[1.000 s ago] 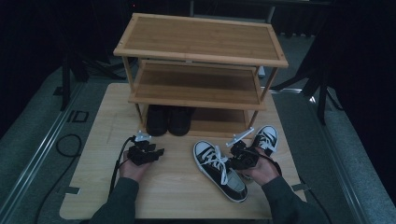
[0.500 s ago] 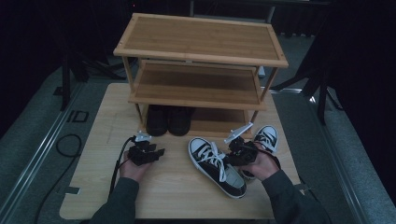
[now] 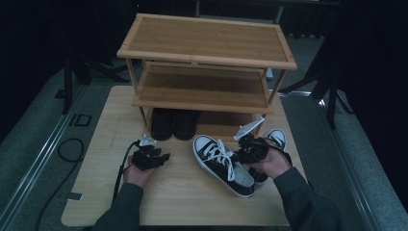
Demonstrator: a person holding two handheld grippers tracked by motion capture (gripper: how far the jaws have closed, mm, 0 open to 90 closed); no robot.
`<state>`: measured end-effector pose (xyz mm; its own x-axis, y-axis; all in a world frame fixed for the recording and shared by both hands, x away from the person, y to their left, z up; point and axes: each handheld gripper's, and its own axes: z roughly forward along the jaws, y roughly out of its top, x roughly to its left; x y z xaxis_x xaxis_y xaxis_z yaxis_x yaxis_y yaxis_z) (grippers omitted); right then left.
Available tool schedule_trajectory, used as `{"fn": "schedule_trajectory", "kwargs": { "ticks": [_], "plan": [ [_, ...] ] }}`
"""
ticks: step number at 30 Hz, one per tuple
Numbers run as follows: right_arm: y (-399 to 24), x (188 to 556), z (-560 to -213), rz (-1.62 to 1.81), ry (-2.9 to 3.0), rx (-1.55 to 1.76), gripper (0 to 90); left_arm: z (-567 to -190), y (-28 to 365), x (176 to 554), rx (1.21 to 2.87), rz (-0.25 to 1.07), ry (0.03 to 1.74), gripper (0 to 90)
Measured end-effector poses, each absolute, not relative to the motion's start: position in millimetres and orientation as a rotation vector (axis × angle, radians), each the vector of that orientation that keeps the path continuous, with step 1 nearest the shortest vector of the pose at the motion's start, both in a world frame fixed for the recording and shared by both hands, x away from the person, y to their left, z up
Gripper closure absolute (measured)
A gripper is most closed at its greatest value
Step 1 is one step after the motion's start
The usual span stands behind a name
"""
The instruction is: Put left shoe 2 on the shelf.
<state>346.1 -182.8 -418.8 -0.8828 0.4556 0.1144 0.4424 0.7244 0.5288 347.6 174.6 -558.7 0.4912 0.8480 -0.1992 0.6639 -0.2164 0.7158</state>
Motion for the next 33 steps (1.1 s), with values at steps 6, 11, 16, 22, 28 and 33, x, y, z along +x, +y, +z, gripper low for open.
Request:
{"fn": "schedule_trajectory", "kwargs": {
  "ticks": [6,11,16,22,28,33],
  "plan": [
    [-183.8,350.0,-401.2,0.887,2.879,0.703,85.6,-558.6,174.4,347.4,1.963,0.299,1.246,51.3],
    [-185.0,352.1,-390.0,0.908,2.867,0.703,85.6,-558.7,174.3,347.5,1.961,0.298,1.245,51.4],
    [-186.5,355.7,-381.6,0.934,2.859,0.671,85.6,-558.8,174.0,347.4,1.96,0.298,1.245,51.4],
    [-188.0,360.9,-371.9,0.974,2.865,0.622,85.6,-558.8,174.2,347.6,1.962,0.299,1.242,51.4],
    [-186.8,363.1,-365.9,0.985,2.874,0.575,85.5,-558.8,173.9,347.4,1.961,0.301,1.243,51.3],
    [-186.5,366.6,-362.2,1.001,2.881,0.526,85.5,-558.9,173.9,347.5,1.958,0.298,1.244,51.3]
  ]
}}
